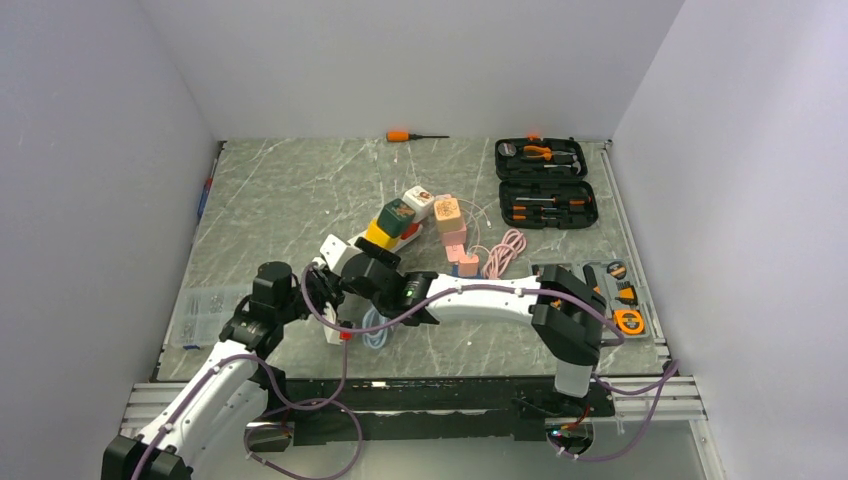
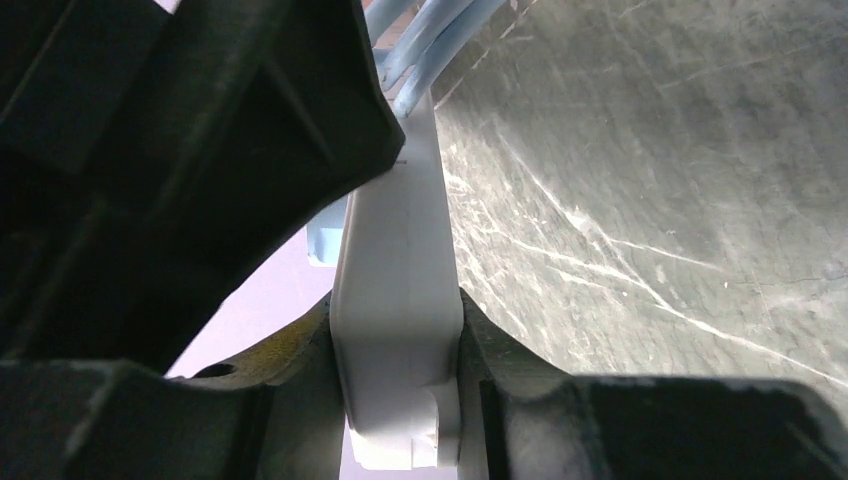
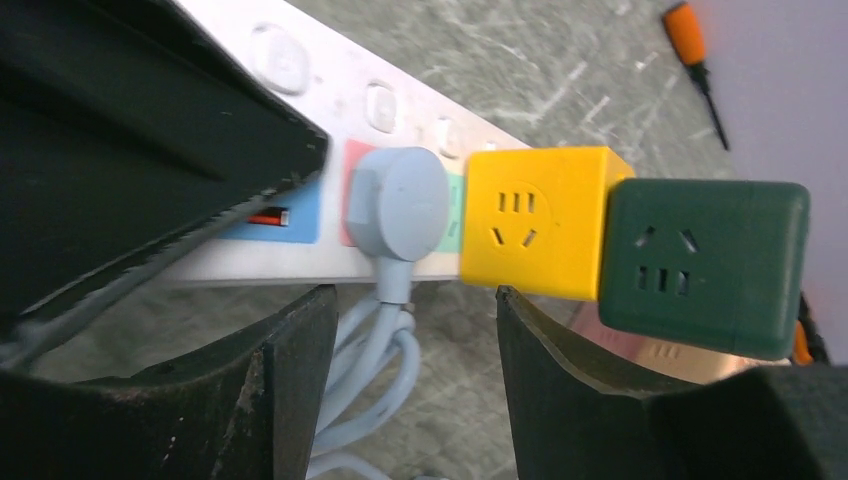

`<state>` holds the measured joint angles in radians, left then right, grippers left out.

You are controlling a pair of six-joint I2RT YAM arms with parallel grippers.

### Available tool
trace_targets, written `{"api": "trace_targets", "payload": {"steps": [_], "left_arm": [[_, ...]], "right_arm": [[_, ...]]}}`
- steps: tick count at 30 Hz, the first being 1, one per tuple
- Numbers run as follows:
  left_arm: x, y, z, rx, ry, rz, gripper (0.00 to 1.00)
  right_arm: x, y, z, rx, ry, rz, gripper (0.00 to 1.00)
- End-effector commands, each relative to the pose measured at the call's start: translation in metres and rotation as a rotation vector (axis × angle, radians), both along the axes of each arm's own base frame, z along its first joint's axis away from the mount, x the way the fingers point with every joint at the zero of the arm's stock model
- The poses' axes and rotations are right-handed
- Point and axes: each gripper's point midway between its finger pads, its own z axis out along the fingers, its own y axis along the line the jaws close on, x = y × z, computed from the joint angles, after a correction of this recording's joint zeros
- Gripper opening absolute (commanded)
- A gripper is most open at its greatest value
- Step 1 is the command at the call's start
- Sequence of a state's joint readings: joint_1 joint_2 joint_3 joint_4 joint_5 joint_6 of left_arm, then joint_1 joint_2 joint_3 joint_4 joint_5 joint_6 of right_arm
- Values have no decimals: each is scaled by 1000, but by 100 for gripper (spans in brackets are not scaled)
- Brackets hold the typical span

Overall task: Pull the plug off the socket
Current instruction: Remove the plug from the socket.

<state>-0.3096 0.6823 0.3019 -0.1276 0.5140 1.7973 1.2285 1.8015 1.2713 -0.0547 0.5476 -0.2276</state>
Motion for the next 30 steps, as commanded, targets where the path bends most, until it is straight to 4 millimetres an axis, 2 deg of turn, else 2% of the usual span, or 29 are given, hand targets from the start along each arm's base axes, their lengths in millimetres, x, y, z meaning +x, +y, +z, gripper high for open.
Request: {"api": "trace_targets", "payload": {"steps": [1, 8, 10, 15, 17, 23, 30], "left_arm": [[6, -14, 61, -82, -149, -47, 9], [3, -16, 67, -97, -153, -49, 8], [2, -16, 68, -102, -152, -49, 8], [1, -17, 69, -108, -141, -44, 7], [1, -17, 69, -105, -140, -46, 7], [-3, -18, 57, -54, -136, -71, 6], [-6, -9, 31, 58, -27, -38, 5]], "right_arm": [[11, 8, 5, -66, -116, -37, 60], [16, 21, 1, -48, -134, -30, 51], [15, 22, 1, -29, -129, -23, 43], [19, 18, 11, 12, -168, -51, 9], [22, 14, 16, 29, -186, -69, 1], [36, 1, 36, 71, -243, -127, 0], [53, -20, 59, 44, -404, -238, 0]]}}
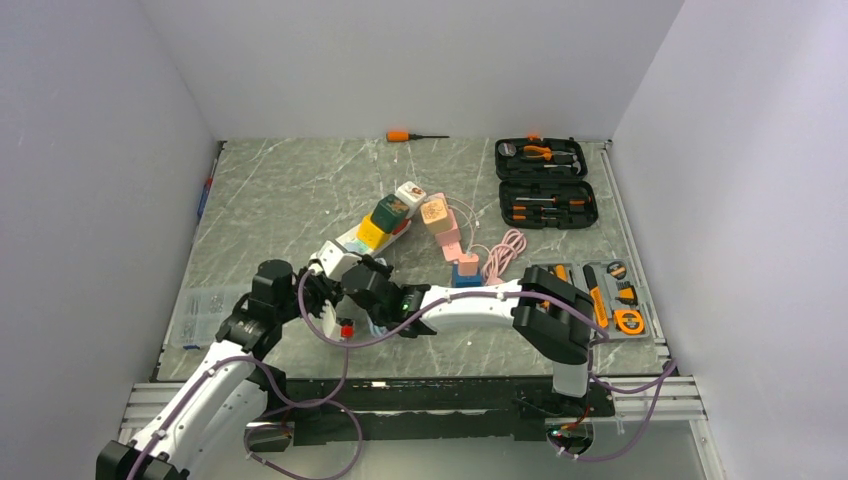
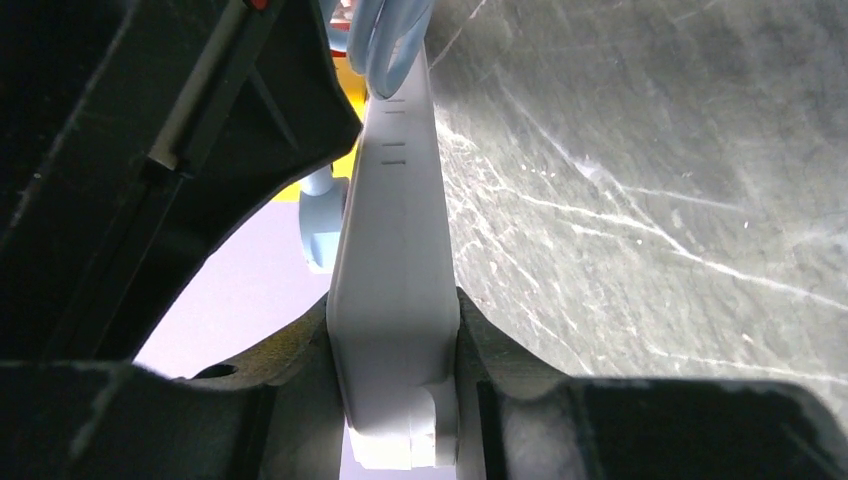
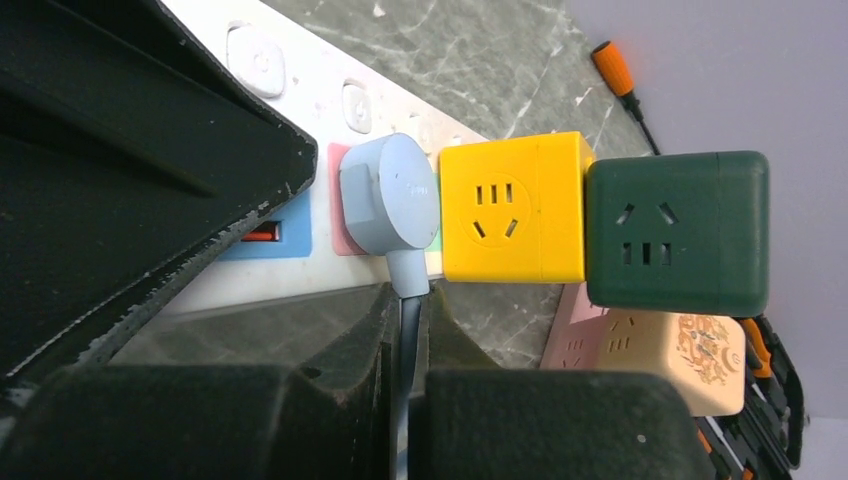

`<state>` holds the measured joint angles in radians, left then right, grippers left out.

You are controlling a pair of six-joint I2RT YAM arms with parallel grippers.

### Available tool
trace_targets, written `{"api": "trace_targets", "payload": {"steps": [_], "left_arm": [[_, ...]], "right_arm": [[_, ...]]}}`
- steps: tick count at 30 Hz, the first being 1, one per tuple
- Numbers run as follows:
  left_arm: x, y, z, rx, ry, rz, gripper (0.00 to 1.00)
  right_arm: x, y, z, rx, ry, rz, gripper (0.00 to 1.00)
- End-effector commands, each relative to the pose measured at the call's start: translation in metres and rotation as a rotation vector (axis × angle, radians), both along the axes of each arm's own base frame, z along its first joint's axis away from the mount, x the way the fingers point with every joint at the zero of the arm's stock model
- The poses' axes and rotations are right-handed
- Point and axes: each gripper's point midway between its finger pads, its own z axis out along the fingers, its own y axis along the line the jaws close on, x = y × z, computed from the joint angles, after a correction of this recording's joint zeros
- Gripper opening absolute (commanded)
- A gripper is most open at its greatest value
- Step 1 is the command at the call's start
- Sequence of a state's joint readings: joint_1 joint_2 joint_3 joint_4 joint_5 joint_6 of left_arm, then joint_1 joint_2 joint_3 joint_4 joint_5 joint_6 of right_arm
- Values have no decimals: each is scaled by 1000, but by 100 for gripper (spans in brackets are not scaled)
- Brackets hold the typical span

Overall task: Pull the plug off the socket
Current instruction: Remove the plug from the socket.

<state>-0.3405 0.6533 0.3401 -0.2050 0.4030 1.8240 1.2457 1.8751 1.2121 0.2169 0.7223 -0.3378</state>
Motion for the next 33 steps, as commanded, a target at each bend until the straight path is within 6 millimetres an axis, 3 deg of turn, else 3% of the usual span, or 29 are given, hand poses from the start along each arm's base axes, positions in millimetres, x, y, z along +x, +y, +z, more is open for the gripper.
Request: {"api": "trace_targets", "payload": {"steps": [1, 8, 14, 20, 24, 27, 33], "left_arm": [[-9, -17, 20, 4, 18, -83, 5], [-9, -8, -1, 70, 92, -42, 3], [7, -4, -2, 56, 57, 22, 3], [39, 7, -1, -60, 7, 194, 3], [46, 25, -28, -55, 76, 305, 3], [50, 41, -46, -46, 158, 396, 4], [46, 62, -77, 22, 267, 499, 6]], "right_arm": [[35, -25, 64, 33, -247, -165, 0], [43, -42, 76, 60, -291, -242, 0], [22, -38, 66, 127, -177, -158, 0], [-36, -38, 23, 135, 84, 16, 0], [-75, -41, -3, 161, 290, 104, 0], [-92, -50, -23, 149, 382, 110, 12], [-106, -64, -52, 112, 477, 82, 32]]}}
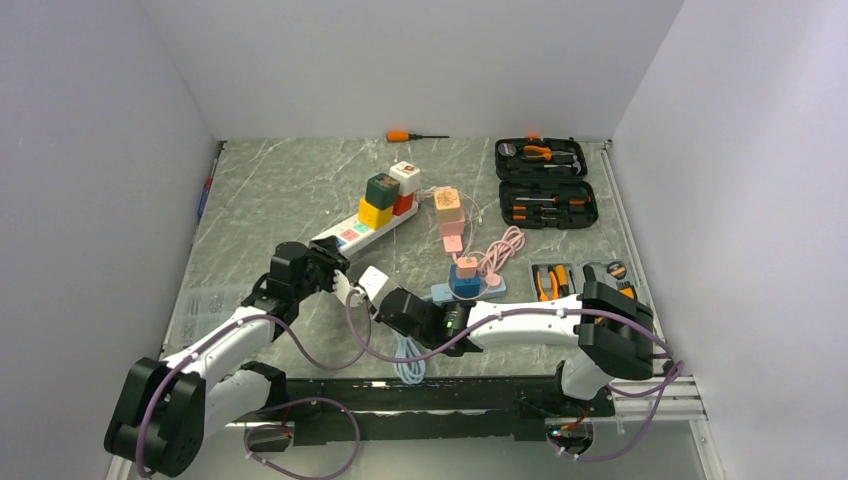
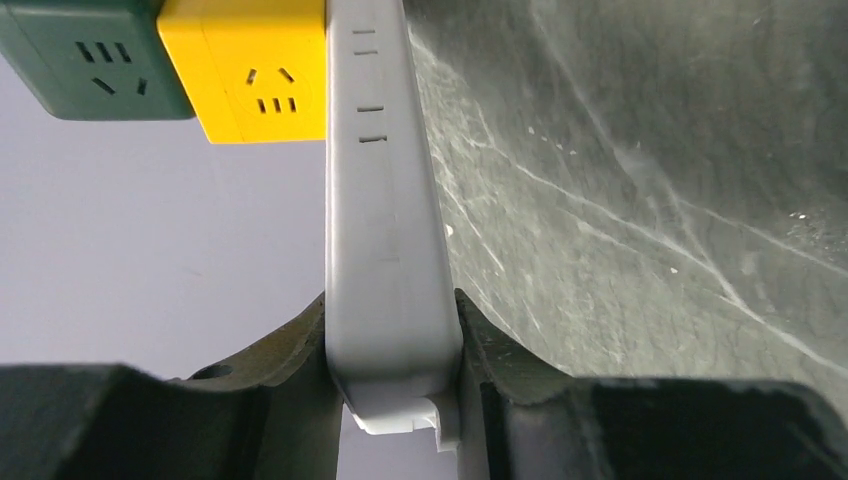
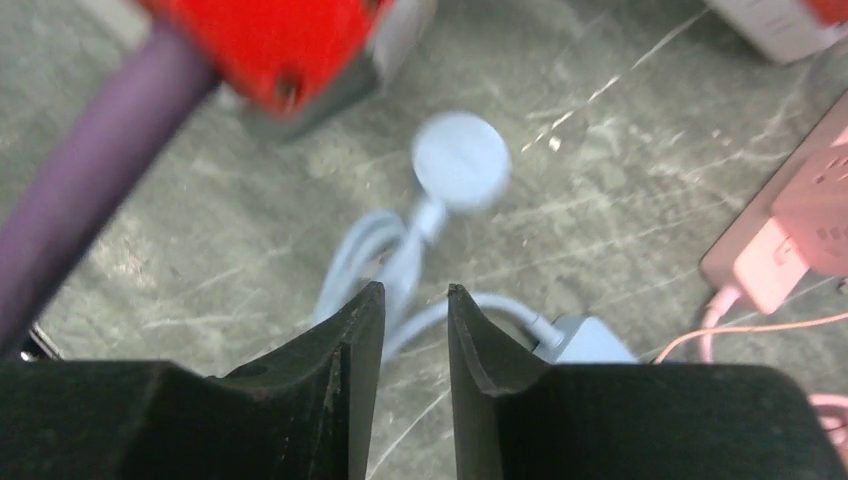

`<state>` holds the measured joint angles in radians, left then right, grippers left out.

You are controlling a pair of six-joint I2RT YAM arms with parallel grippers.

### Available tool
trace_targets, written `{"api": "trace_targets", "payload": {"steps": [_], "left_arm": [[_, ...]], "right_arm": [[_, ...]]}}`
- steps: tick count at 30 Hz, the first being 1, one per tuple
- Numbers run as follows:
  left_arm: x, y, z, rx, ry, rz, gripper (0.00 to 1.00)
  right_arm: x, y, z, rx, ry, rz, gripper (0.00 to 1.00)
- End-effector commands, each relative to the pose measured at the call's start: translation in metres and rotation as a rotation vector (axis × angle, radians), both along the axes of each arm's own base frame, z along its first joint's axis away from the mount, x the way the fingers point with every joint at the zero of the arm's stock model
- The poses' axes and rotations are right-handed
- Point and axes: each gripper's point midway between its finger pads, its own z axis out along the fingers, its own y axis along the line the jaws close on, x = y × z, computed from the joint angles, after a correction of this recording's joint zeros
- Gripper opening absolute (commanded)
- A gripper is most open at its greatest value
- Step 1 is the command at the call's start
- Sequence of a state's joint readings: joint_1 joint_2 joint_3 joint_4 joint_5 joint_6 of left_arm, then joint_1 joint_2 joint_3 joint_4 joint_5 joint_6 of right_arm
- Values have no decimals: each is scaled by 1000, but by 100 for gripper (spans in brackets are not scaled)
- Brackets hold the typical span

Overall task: Pull the plug off the socket
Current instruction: Remove the plug from the socket.

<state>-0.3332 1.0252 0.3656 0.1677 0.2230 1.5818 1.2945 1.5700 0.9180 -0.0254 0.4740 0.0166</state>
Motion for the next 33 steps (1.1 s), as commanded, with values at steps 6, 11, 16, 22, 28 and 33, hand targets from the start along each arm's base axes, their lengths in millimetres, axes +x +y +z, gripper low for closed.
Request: {"api": "trace_targets", "payload": {"steps": [6, 11, 16, 22, 28, 33], "left_arm": [[-18, 59, -72, 97, 307, 313, 18], [-16, 55, -69, 28, 361, 357, 52], [-25, 46, -68, -23, 463, 363, 83], [-46, 34, -62, -70, 571, 337, 99], [-60, 14, -7, -191, 688, 324, 99], [-77, -25, 51, -318, 822, 301, 99]], "right_arm": [[-23, -19, -13, 23, 151, -35, 59], [-17, -31, 21, 114, 153, -79, 68], [-1, -52, 70, 292, 175, -132, 66], [24, -96, 123, 502, 150, -241, 64], [51, -150, 142, 575, 106, -473, 64], [66, -180, 143, 629, 126, -631, 62]]}}
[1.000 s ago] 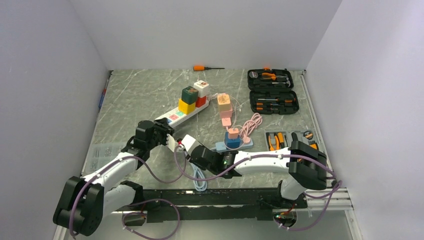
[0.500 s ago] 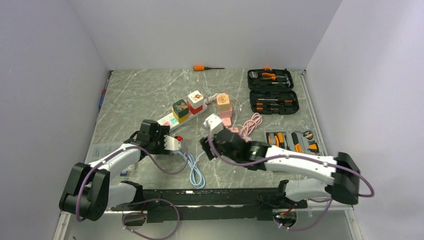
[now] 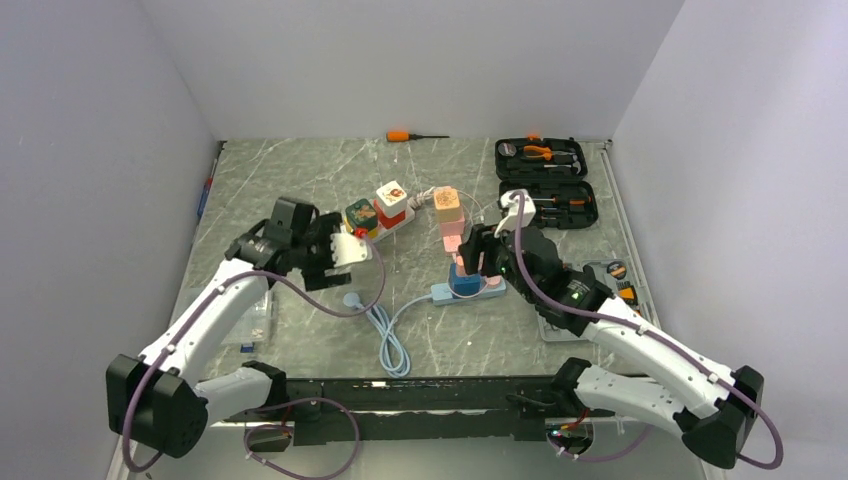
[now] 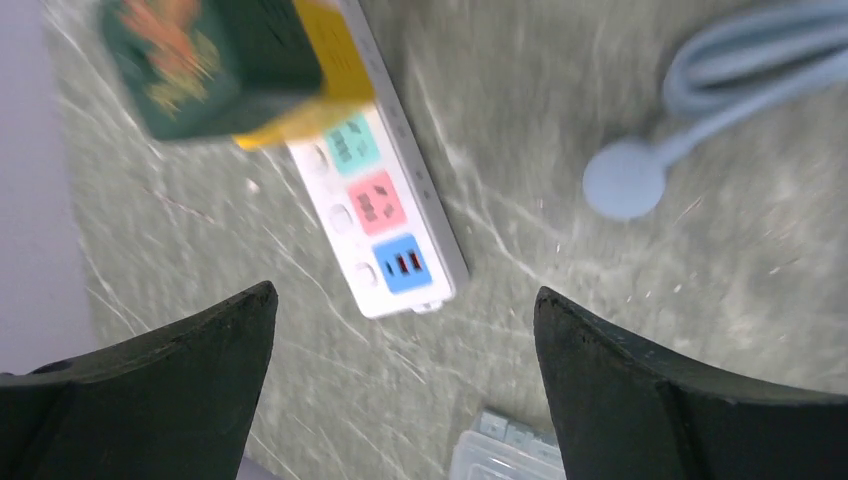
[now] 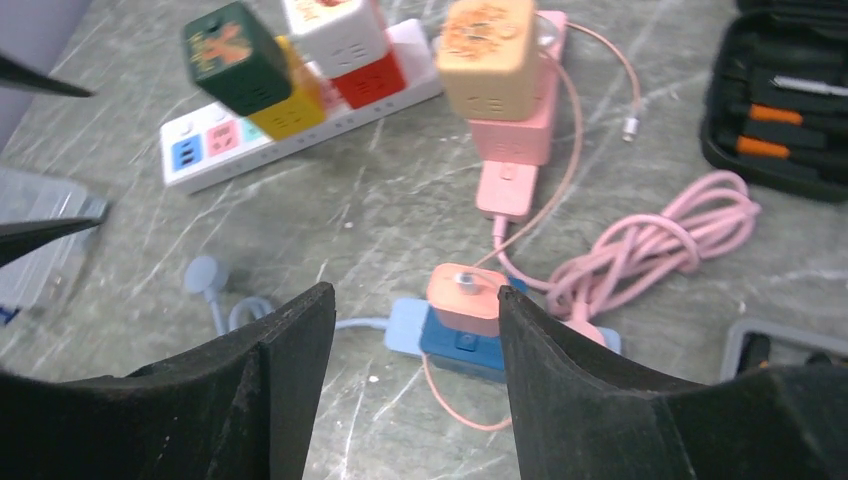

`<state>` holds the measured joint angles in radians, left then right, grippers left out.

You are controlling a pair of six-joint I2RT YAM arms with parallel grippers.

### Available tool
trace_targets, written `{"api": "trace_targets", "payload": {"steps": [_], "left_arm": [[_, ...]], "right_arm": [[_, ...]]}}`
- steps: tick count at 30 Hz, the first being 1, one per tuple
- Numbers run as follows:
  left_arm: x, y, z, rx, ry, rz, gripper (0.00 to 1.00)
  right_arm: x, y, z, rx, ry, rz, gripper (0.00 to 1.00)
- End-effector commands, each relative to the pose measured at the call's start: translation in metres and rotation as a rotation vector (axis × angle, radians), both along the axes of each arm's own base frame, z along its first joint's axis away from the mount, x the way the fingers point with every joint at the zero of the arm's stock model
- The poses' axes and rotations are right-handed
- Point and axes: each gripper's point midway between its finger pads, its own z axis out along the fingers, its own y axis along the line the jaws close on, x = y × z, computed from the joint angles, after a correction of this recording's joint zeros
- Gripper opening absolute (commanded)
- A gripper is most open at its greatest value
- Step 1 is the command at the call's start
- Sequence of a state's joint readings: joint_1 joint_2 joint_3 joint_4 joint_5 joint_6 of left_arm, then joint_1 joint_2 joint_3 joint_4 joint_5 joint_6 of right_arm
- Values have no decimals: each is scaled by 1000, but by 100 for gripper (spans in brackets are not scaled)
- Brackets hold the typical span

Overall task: Pull the plug off the socket
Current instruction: Remove the plug from the socket.

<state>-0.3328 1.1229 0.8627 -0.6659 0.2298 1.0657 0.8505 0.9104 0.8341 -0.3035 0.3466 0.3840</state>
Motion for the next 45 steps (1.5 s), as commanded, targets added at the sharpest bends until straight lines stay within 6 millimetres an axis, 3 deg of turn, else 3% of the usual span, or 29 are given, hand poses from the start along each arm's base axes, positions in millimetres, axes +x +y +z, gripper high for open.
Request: {"api": "trace_targets", "payload": {"steps": [1, 7, 12, 16, 21, 26, 31, 40, 45], "left_arm": [[-34, -44, 47, -171, 169, -6, 99], [-32, -119, 78, -255, 226, -62, 99], [-18, -185, 85, -320, 230, -124, 99], [-14, -227, 66, -323, 296, -141, 99], [-7, -266, 43, -369, 373, -134, 99], [-3, -292, 15, -373, 401, -139, 99], [0, -308, 9, -407, 437, -148, 99], [-7, -318, -10, -430, 499, -173, 99], [-18, -319, -26, -415, 527, -191, 99]], "right_arm": [[11, -28, 7, 88, 49, -150, 62], [25, -69, 3, 140, 115, -318, 62], [27, -98, -8, 167, 197, -415, 60], [24, -113, -19, 182, 253, -454, 59], [16, -126, -39, 179, 306, -495, 57], [13, -128, -55, 173, 345, -495, 57], [13, -126, -65, 181, 359, -484, 56], [11, -118, -100, 198, 430, -467, 56], [13, -118, -106, 186, 434, -470, 56]]}}
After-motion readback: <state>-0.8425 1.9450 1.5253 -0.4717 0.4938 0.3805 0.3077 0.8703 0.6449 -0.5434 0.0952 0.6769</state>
